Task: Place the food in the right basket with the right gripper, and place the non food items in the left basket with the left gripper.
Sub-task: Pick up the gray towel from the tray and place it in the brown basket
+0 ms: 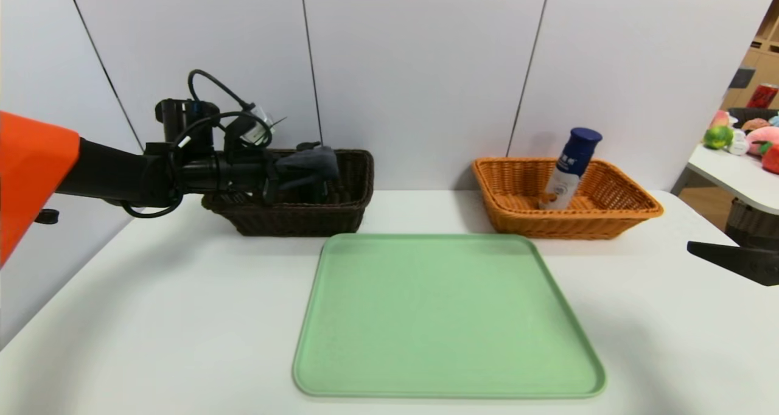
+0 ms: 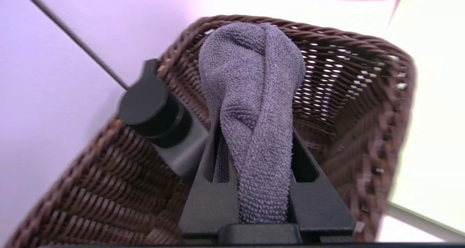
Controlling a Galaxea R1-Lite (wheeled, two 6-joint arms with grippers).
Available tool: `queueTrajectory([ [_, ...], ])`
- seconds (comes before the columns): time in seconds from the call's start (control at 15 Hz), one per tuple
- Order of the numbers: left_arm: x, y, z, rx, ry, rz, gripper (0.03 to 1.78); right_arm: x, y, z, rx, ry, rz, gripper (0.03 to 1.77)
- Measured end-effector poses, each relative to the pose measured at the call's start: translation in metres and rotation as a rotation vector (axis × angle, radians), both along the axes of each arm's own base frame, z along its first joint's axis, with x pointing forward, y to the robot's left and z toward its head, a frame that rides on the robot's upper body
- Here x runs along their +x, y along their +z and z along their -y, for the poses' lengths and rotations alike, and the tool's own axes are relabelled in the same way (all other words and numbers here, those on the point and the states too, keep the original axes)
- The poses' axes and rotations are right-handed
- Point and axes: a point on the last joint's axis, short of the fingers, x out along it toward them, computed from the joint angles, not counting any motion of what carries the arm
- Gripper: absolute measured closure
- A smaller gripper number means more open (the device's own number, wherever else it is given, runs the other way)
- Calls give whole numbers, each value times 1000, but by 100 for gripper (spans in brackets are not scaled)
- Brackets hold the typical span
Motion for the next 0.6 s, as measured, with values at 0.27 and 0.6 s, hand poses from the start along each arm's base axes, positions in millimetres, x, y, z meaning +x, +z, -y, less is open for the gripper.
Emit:
queueTrajectory([
  [0.27, 14, -8, 3, -2, -9, 2, 150, 0, -2, 0, 2, 0, -8, 10],
  [0.6, 18, -14, 6, 5, -10, -48, 150, 0, -3, -2, 3, 9, -10, 10],
])
